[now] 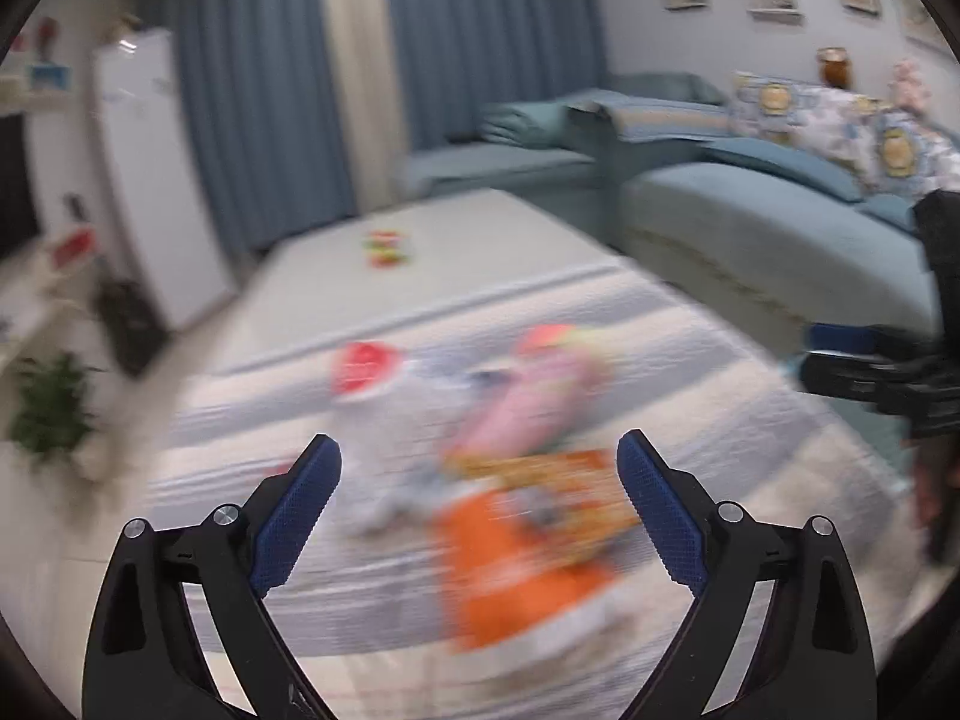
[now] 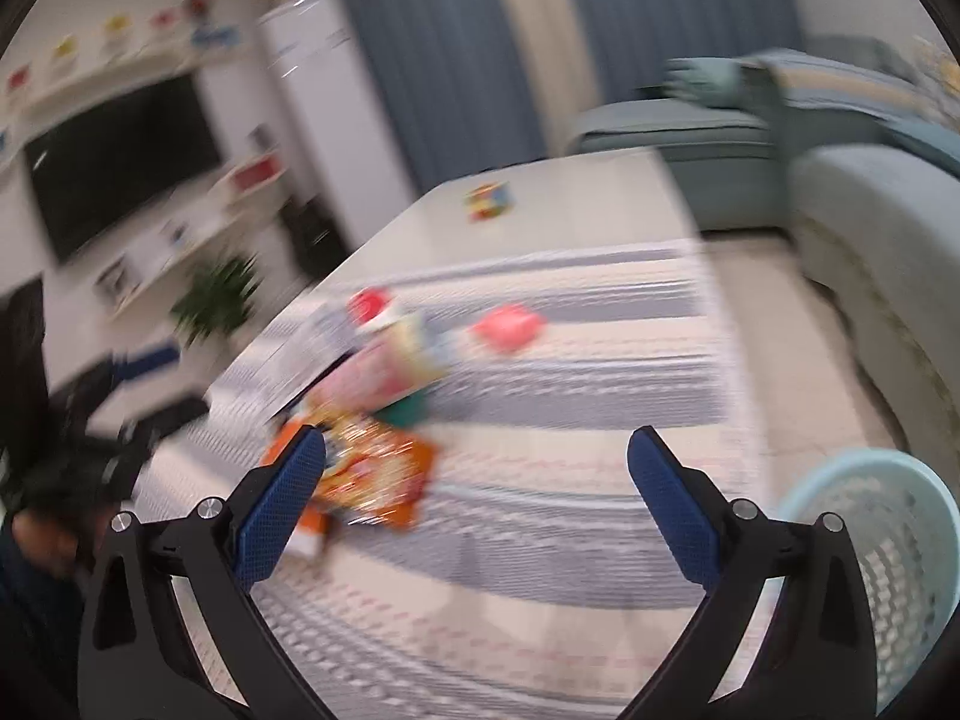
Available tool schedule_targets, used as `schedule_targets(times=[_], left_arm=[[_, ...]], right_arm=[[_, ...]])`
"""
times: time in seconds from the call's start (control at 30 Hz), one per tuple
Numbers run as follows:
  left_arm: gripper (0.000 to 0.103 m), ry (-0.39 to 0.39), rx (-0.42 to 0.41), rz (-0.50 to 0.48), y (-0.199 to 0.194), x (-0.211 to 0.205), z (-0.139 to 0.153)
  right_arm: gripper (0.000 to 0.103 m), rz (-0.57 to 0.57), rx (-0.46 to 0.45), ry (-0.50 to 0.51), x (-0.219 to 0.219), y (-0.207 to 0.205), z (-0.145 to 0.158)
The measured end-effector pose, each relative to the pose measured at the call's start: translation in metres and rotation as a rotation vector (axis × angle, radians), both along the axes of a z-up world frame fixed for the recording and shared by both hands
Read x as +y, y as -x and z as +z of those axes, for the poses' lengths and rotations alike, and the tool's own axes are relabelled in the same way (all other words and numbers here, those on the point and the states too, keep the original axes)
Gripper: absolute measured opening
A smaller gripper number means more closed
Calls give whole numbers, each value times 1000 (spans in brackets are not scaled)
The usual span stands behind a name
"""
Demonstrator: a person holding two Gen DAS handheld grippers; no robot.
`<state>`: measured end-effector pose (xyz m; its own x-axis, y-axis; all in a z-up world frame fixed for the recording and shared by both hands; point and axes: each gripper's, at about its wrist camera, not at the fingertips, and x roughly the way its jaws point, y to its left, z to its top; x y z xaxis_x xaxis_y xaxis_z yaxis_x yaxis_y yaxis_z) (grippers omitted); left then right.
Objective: Collect trash
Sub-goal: 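Return both tools to the table over the remaining trash, then grasp the polka-dot paper bag with the left tool while the right tool grasps the orange cup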
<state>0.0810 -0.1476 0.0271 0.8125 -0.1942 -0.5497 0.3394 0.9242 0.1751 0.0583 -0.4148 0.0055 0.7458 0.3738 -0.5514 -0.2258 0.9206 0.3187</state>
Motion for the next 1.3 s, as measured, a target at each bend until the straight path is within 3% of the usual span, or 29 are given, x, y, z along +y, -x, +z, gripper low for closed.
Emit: schedule_targets(times=[0.1, 0.13, 0.23, 0.4, 0.6, 0.77, 0.87, 0.97, 1.07, 1.3], left_arm=[[91, -29, 37, 159, -13, 54, -10], [91, -3, 74, 212, -20, 69, -10], [91, 197, 150, 310, -31, 122, -9], [91, 249, 243, 385, -40, 157, -23], [91, 130, 343, 371, -53, 150, -54], [91, 79, 397, 341, -71, 137, -76], [91, 45, 409, 323, -81, 126, -87], [91, 66, 426, 308, -94, 119, -95], [91, 96, 437, 272, -103, 111, -100], [90, 74, 458, 217, -125, 90, -111]], right_arm=[[97, 75, 16, -12, 30, -4, -3], [97, 81, 25, -19, 36, -4, -5], [97, 87, 54, -52, 56, -7, -11], [97, 108, 50, -42, 96, -9, -11], [97, 131, 64, 104, 151, -14, -13], [97, 112, 128, 105, 180, -19, -29], [97, 64, 154, 171, 199, -18, -47], [97, 15, 176, 253, 210, -22, -62], [97, 21, 215, 253, 217, -28, -75], [97, -13, 271, 242, 225, -51, -88]])
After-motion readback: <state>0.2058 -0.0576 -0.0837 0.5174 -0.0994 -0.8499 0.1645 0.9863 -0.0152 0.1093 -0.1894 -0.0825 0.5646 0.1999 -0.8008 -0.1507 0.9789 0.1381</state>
